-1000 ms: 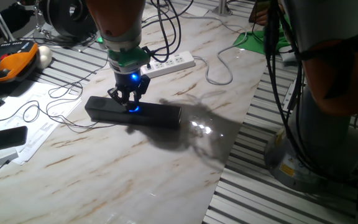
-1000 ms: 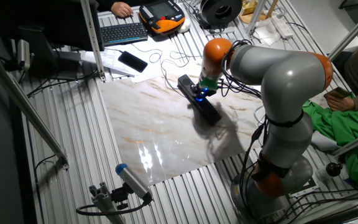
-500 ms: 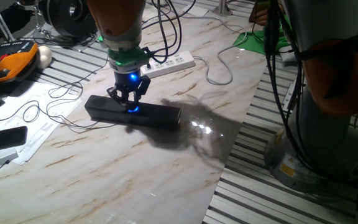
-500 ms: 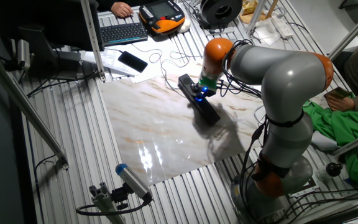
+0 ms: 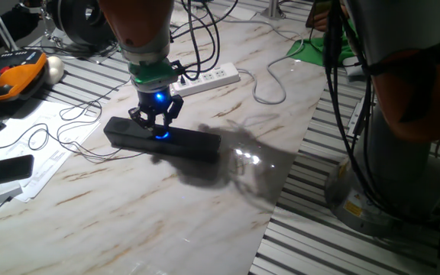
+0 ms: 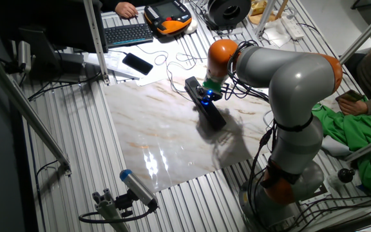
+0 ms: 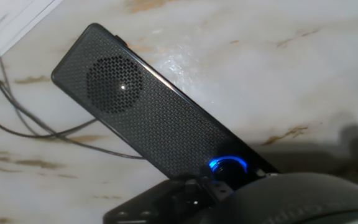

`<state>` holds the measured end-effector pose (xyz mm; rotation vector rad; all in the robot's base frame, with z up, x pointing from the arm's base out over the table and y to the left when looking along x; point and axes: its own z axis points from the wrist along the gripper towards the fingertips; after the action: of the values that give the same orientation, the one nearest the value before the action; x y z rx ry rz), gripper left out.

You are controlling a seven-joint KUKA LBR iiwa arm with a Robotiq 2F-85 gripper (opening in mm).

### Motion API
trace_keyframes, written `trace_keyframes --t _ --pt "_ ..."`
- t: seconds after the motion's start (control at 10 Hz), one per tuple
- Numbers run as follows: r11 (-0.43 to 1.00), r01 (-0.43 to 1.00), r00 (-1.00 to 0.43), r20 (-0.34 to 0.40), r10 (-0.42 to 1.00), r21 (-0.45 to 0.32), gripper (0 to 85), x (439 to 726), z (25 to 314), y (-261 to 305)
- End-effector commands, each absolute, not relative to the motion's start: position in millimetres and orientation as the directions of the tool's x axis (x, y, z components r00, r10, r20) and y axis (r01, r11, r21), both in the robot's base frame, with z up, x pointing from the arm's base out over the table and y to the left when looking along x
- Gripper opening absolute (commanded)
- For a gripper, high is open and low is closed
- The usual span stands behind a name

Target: Turn the knob to increase the volume of the speaker

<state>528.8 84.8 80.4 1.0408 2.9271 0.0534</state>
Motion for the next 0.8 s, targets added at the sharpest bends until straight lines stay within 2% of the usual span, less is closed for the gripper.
trace_keyframes --t 0.0,0.7 --pt "0.762 0.646 -0.762 -0.018 0.648 0.048 0.0 528.3 79.6 85.2" --pt "0.629 0.773 -0.629 -0.03 0.777 0.081 0.0 528.9 78.2 88.0"
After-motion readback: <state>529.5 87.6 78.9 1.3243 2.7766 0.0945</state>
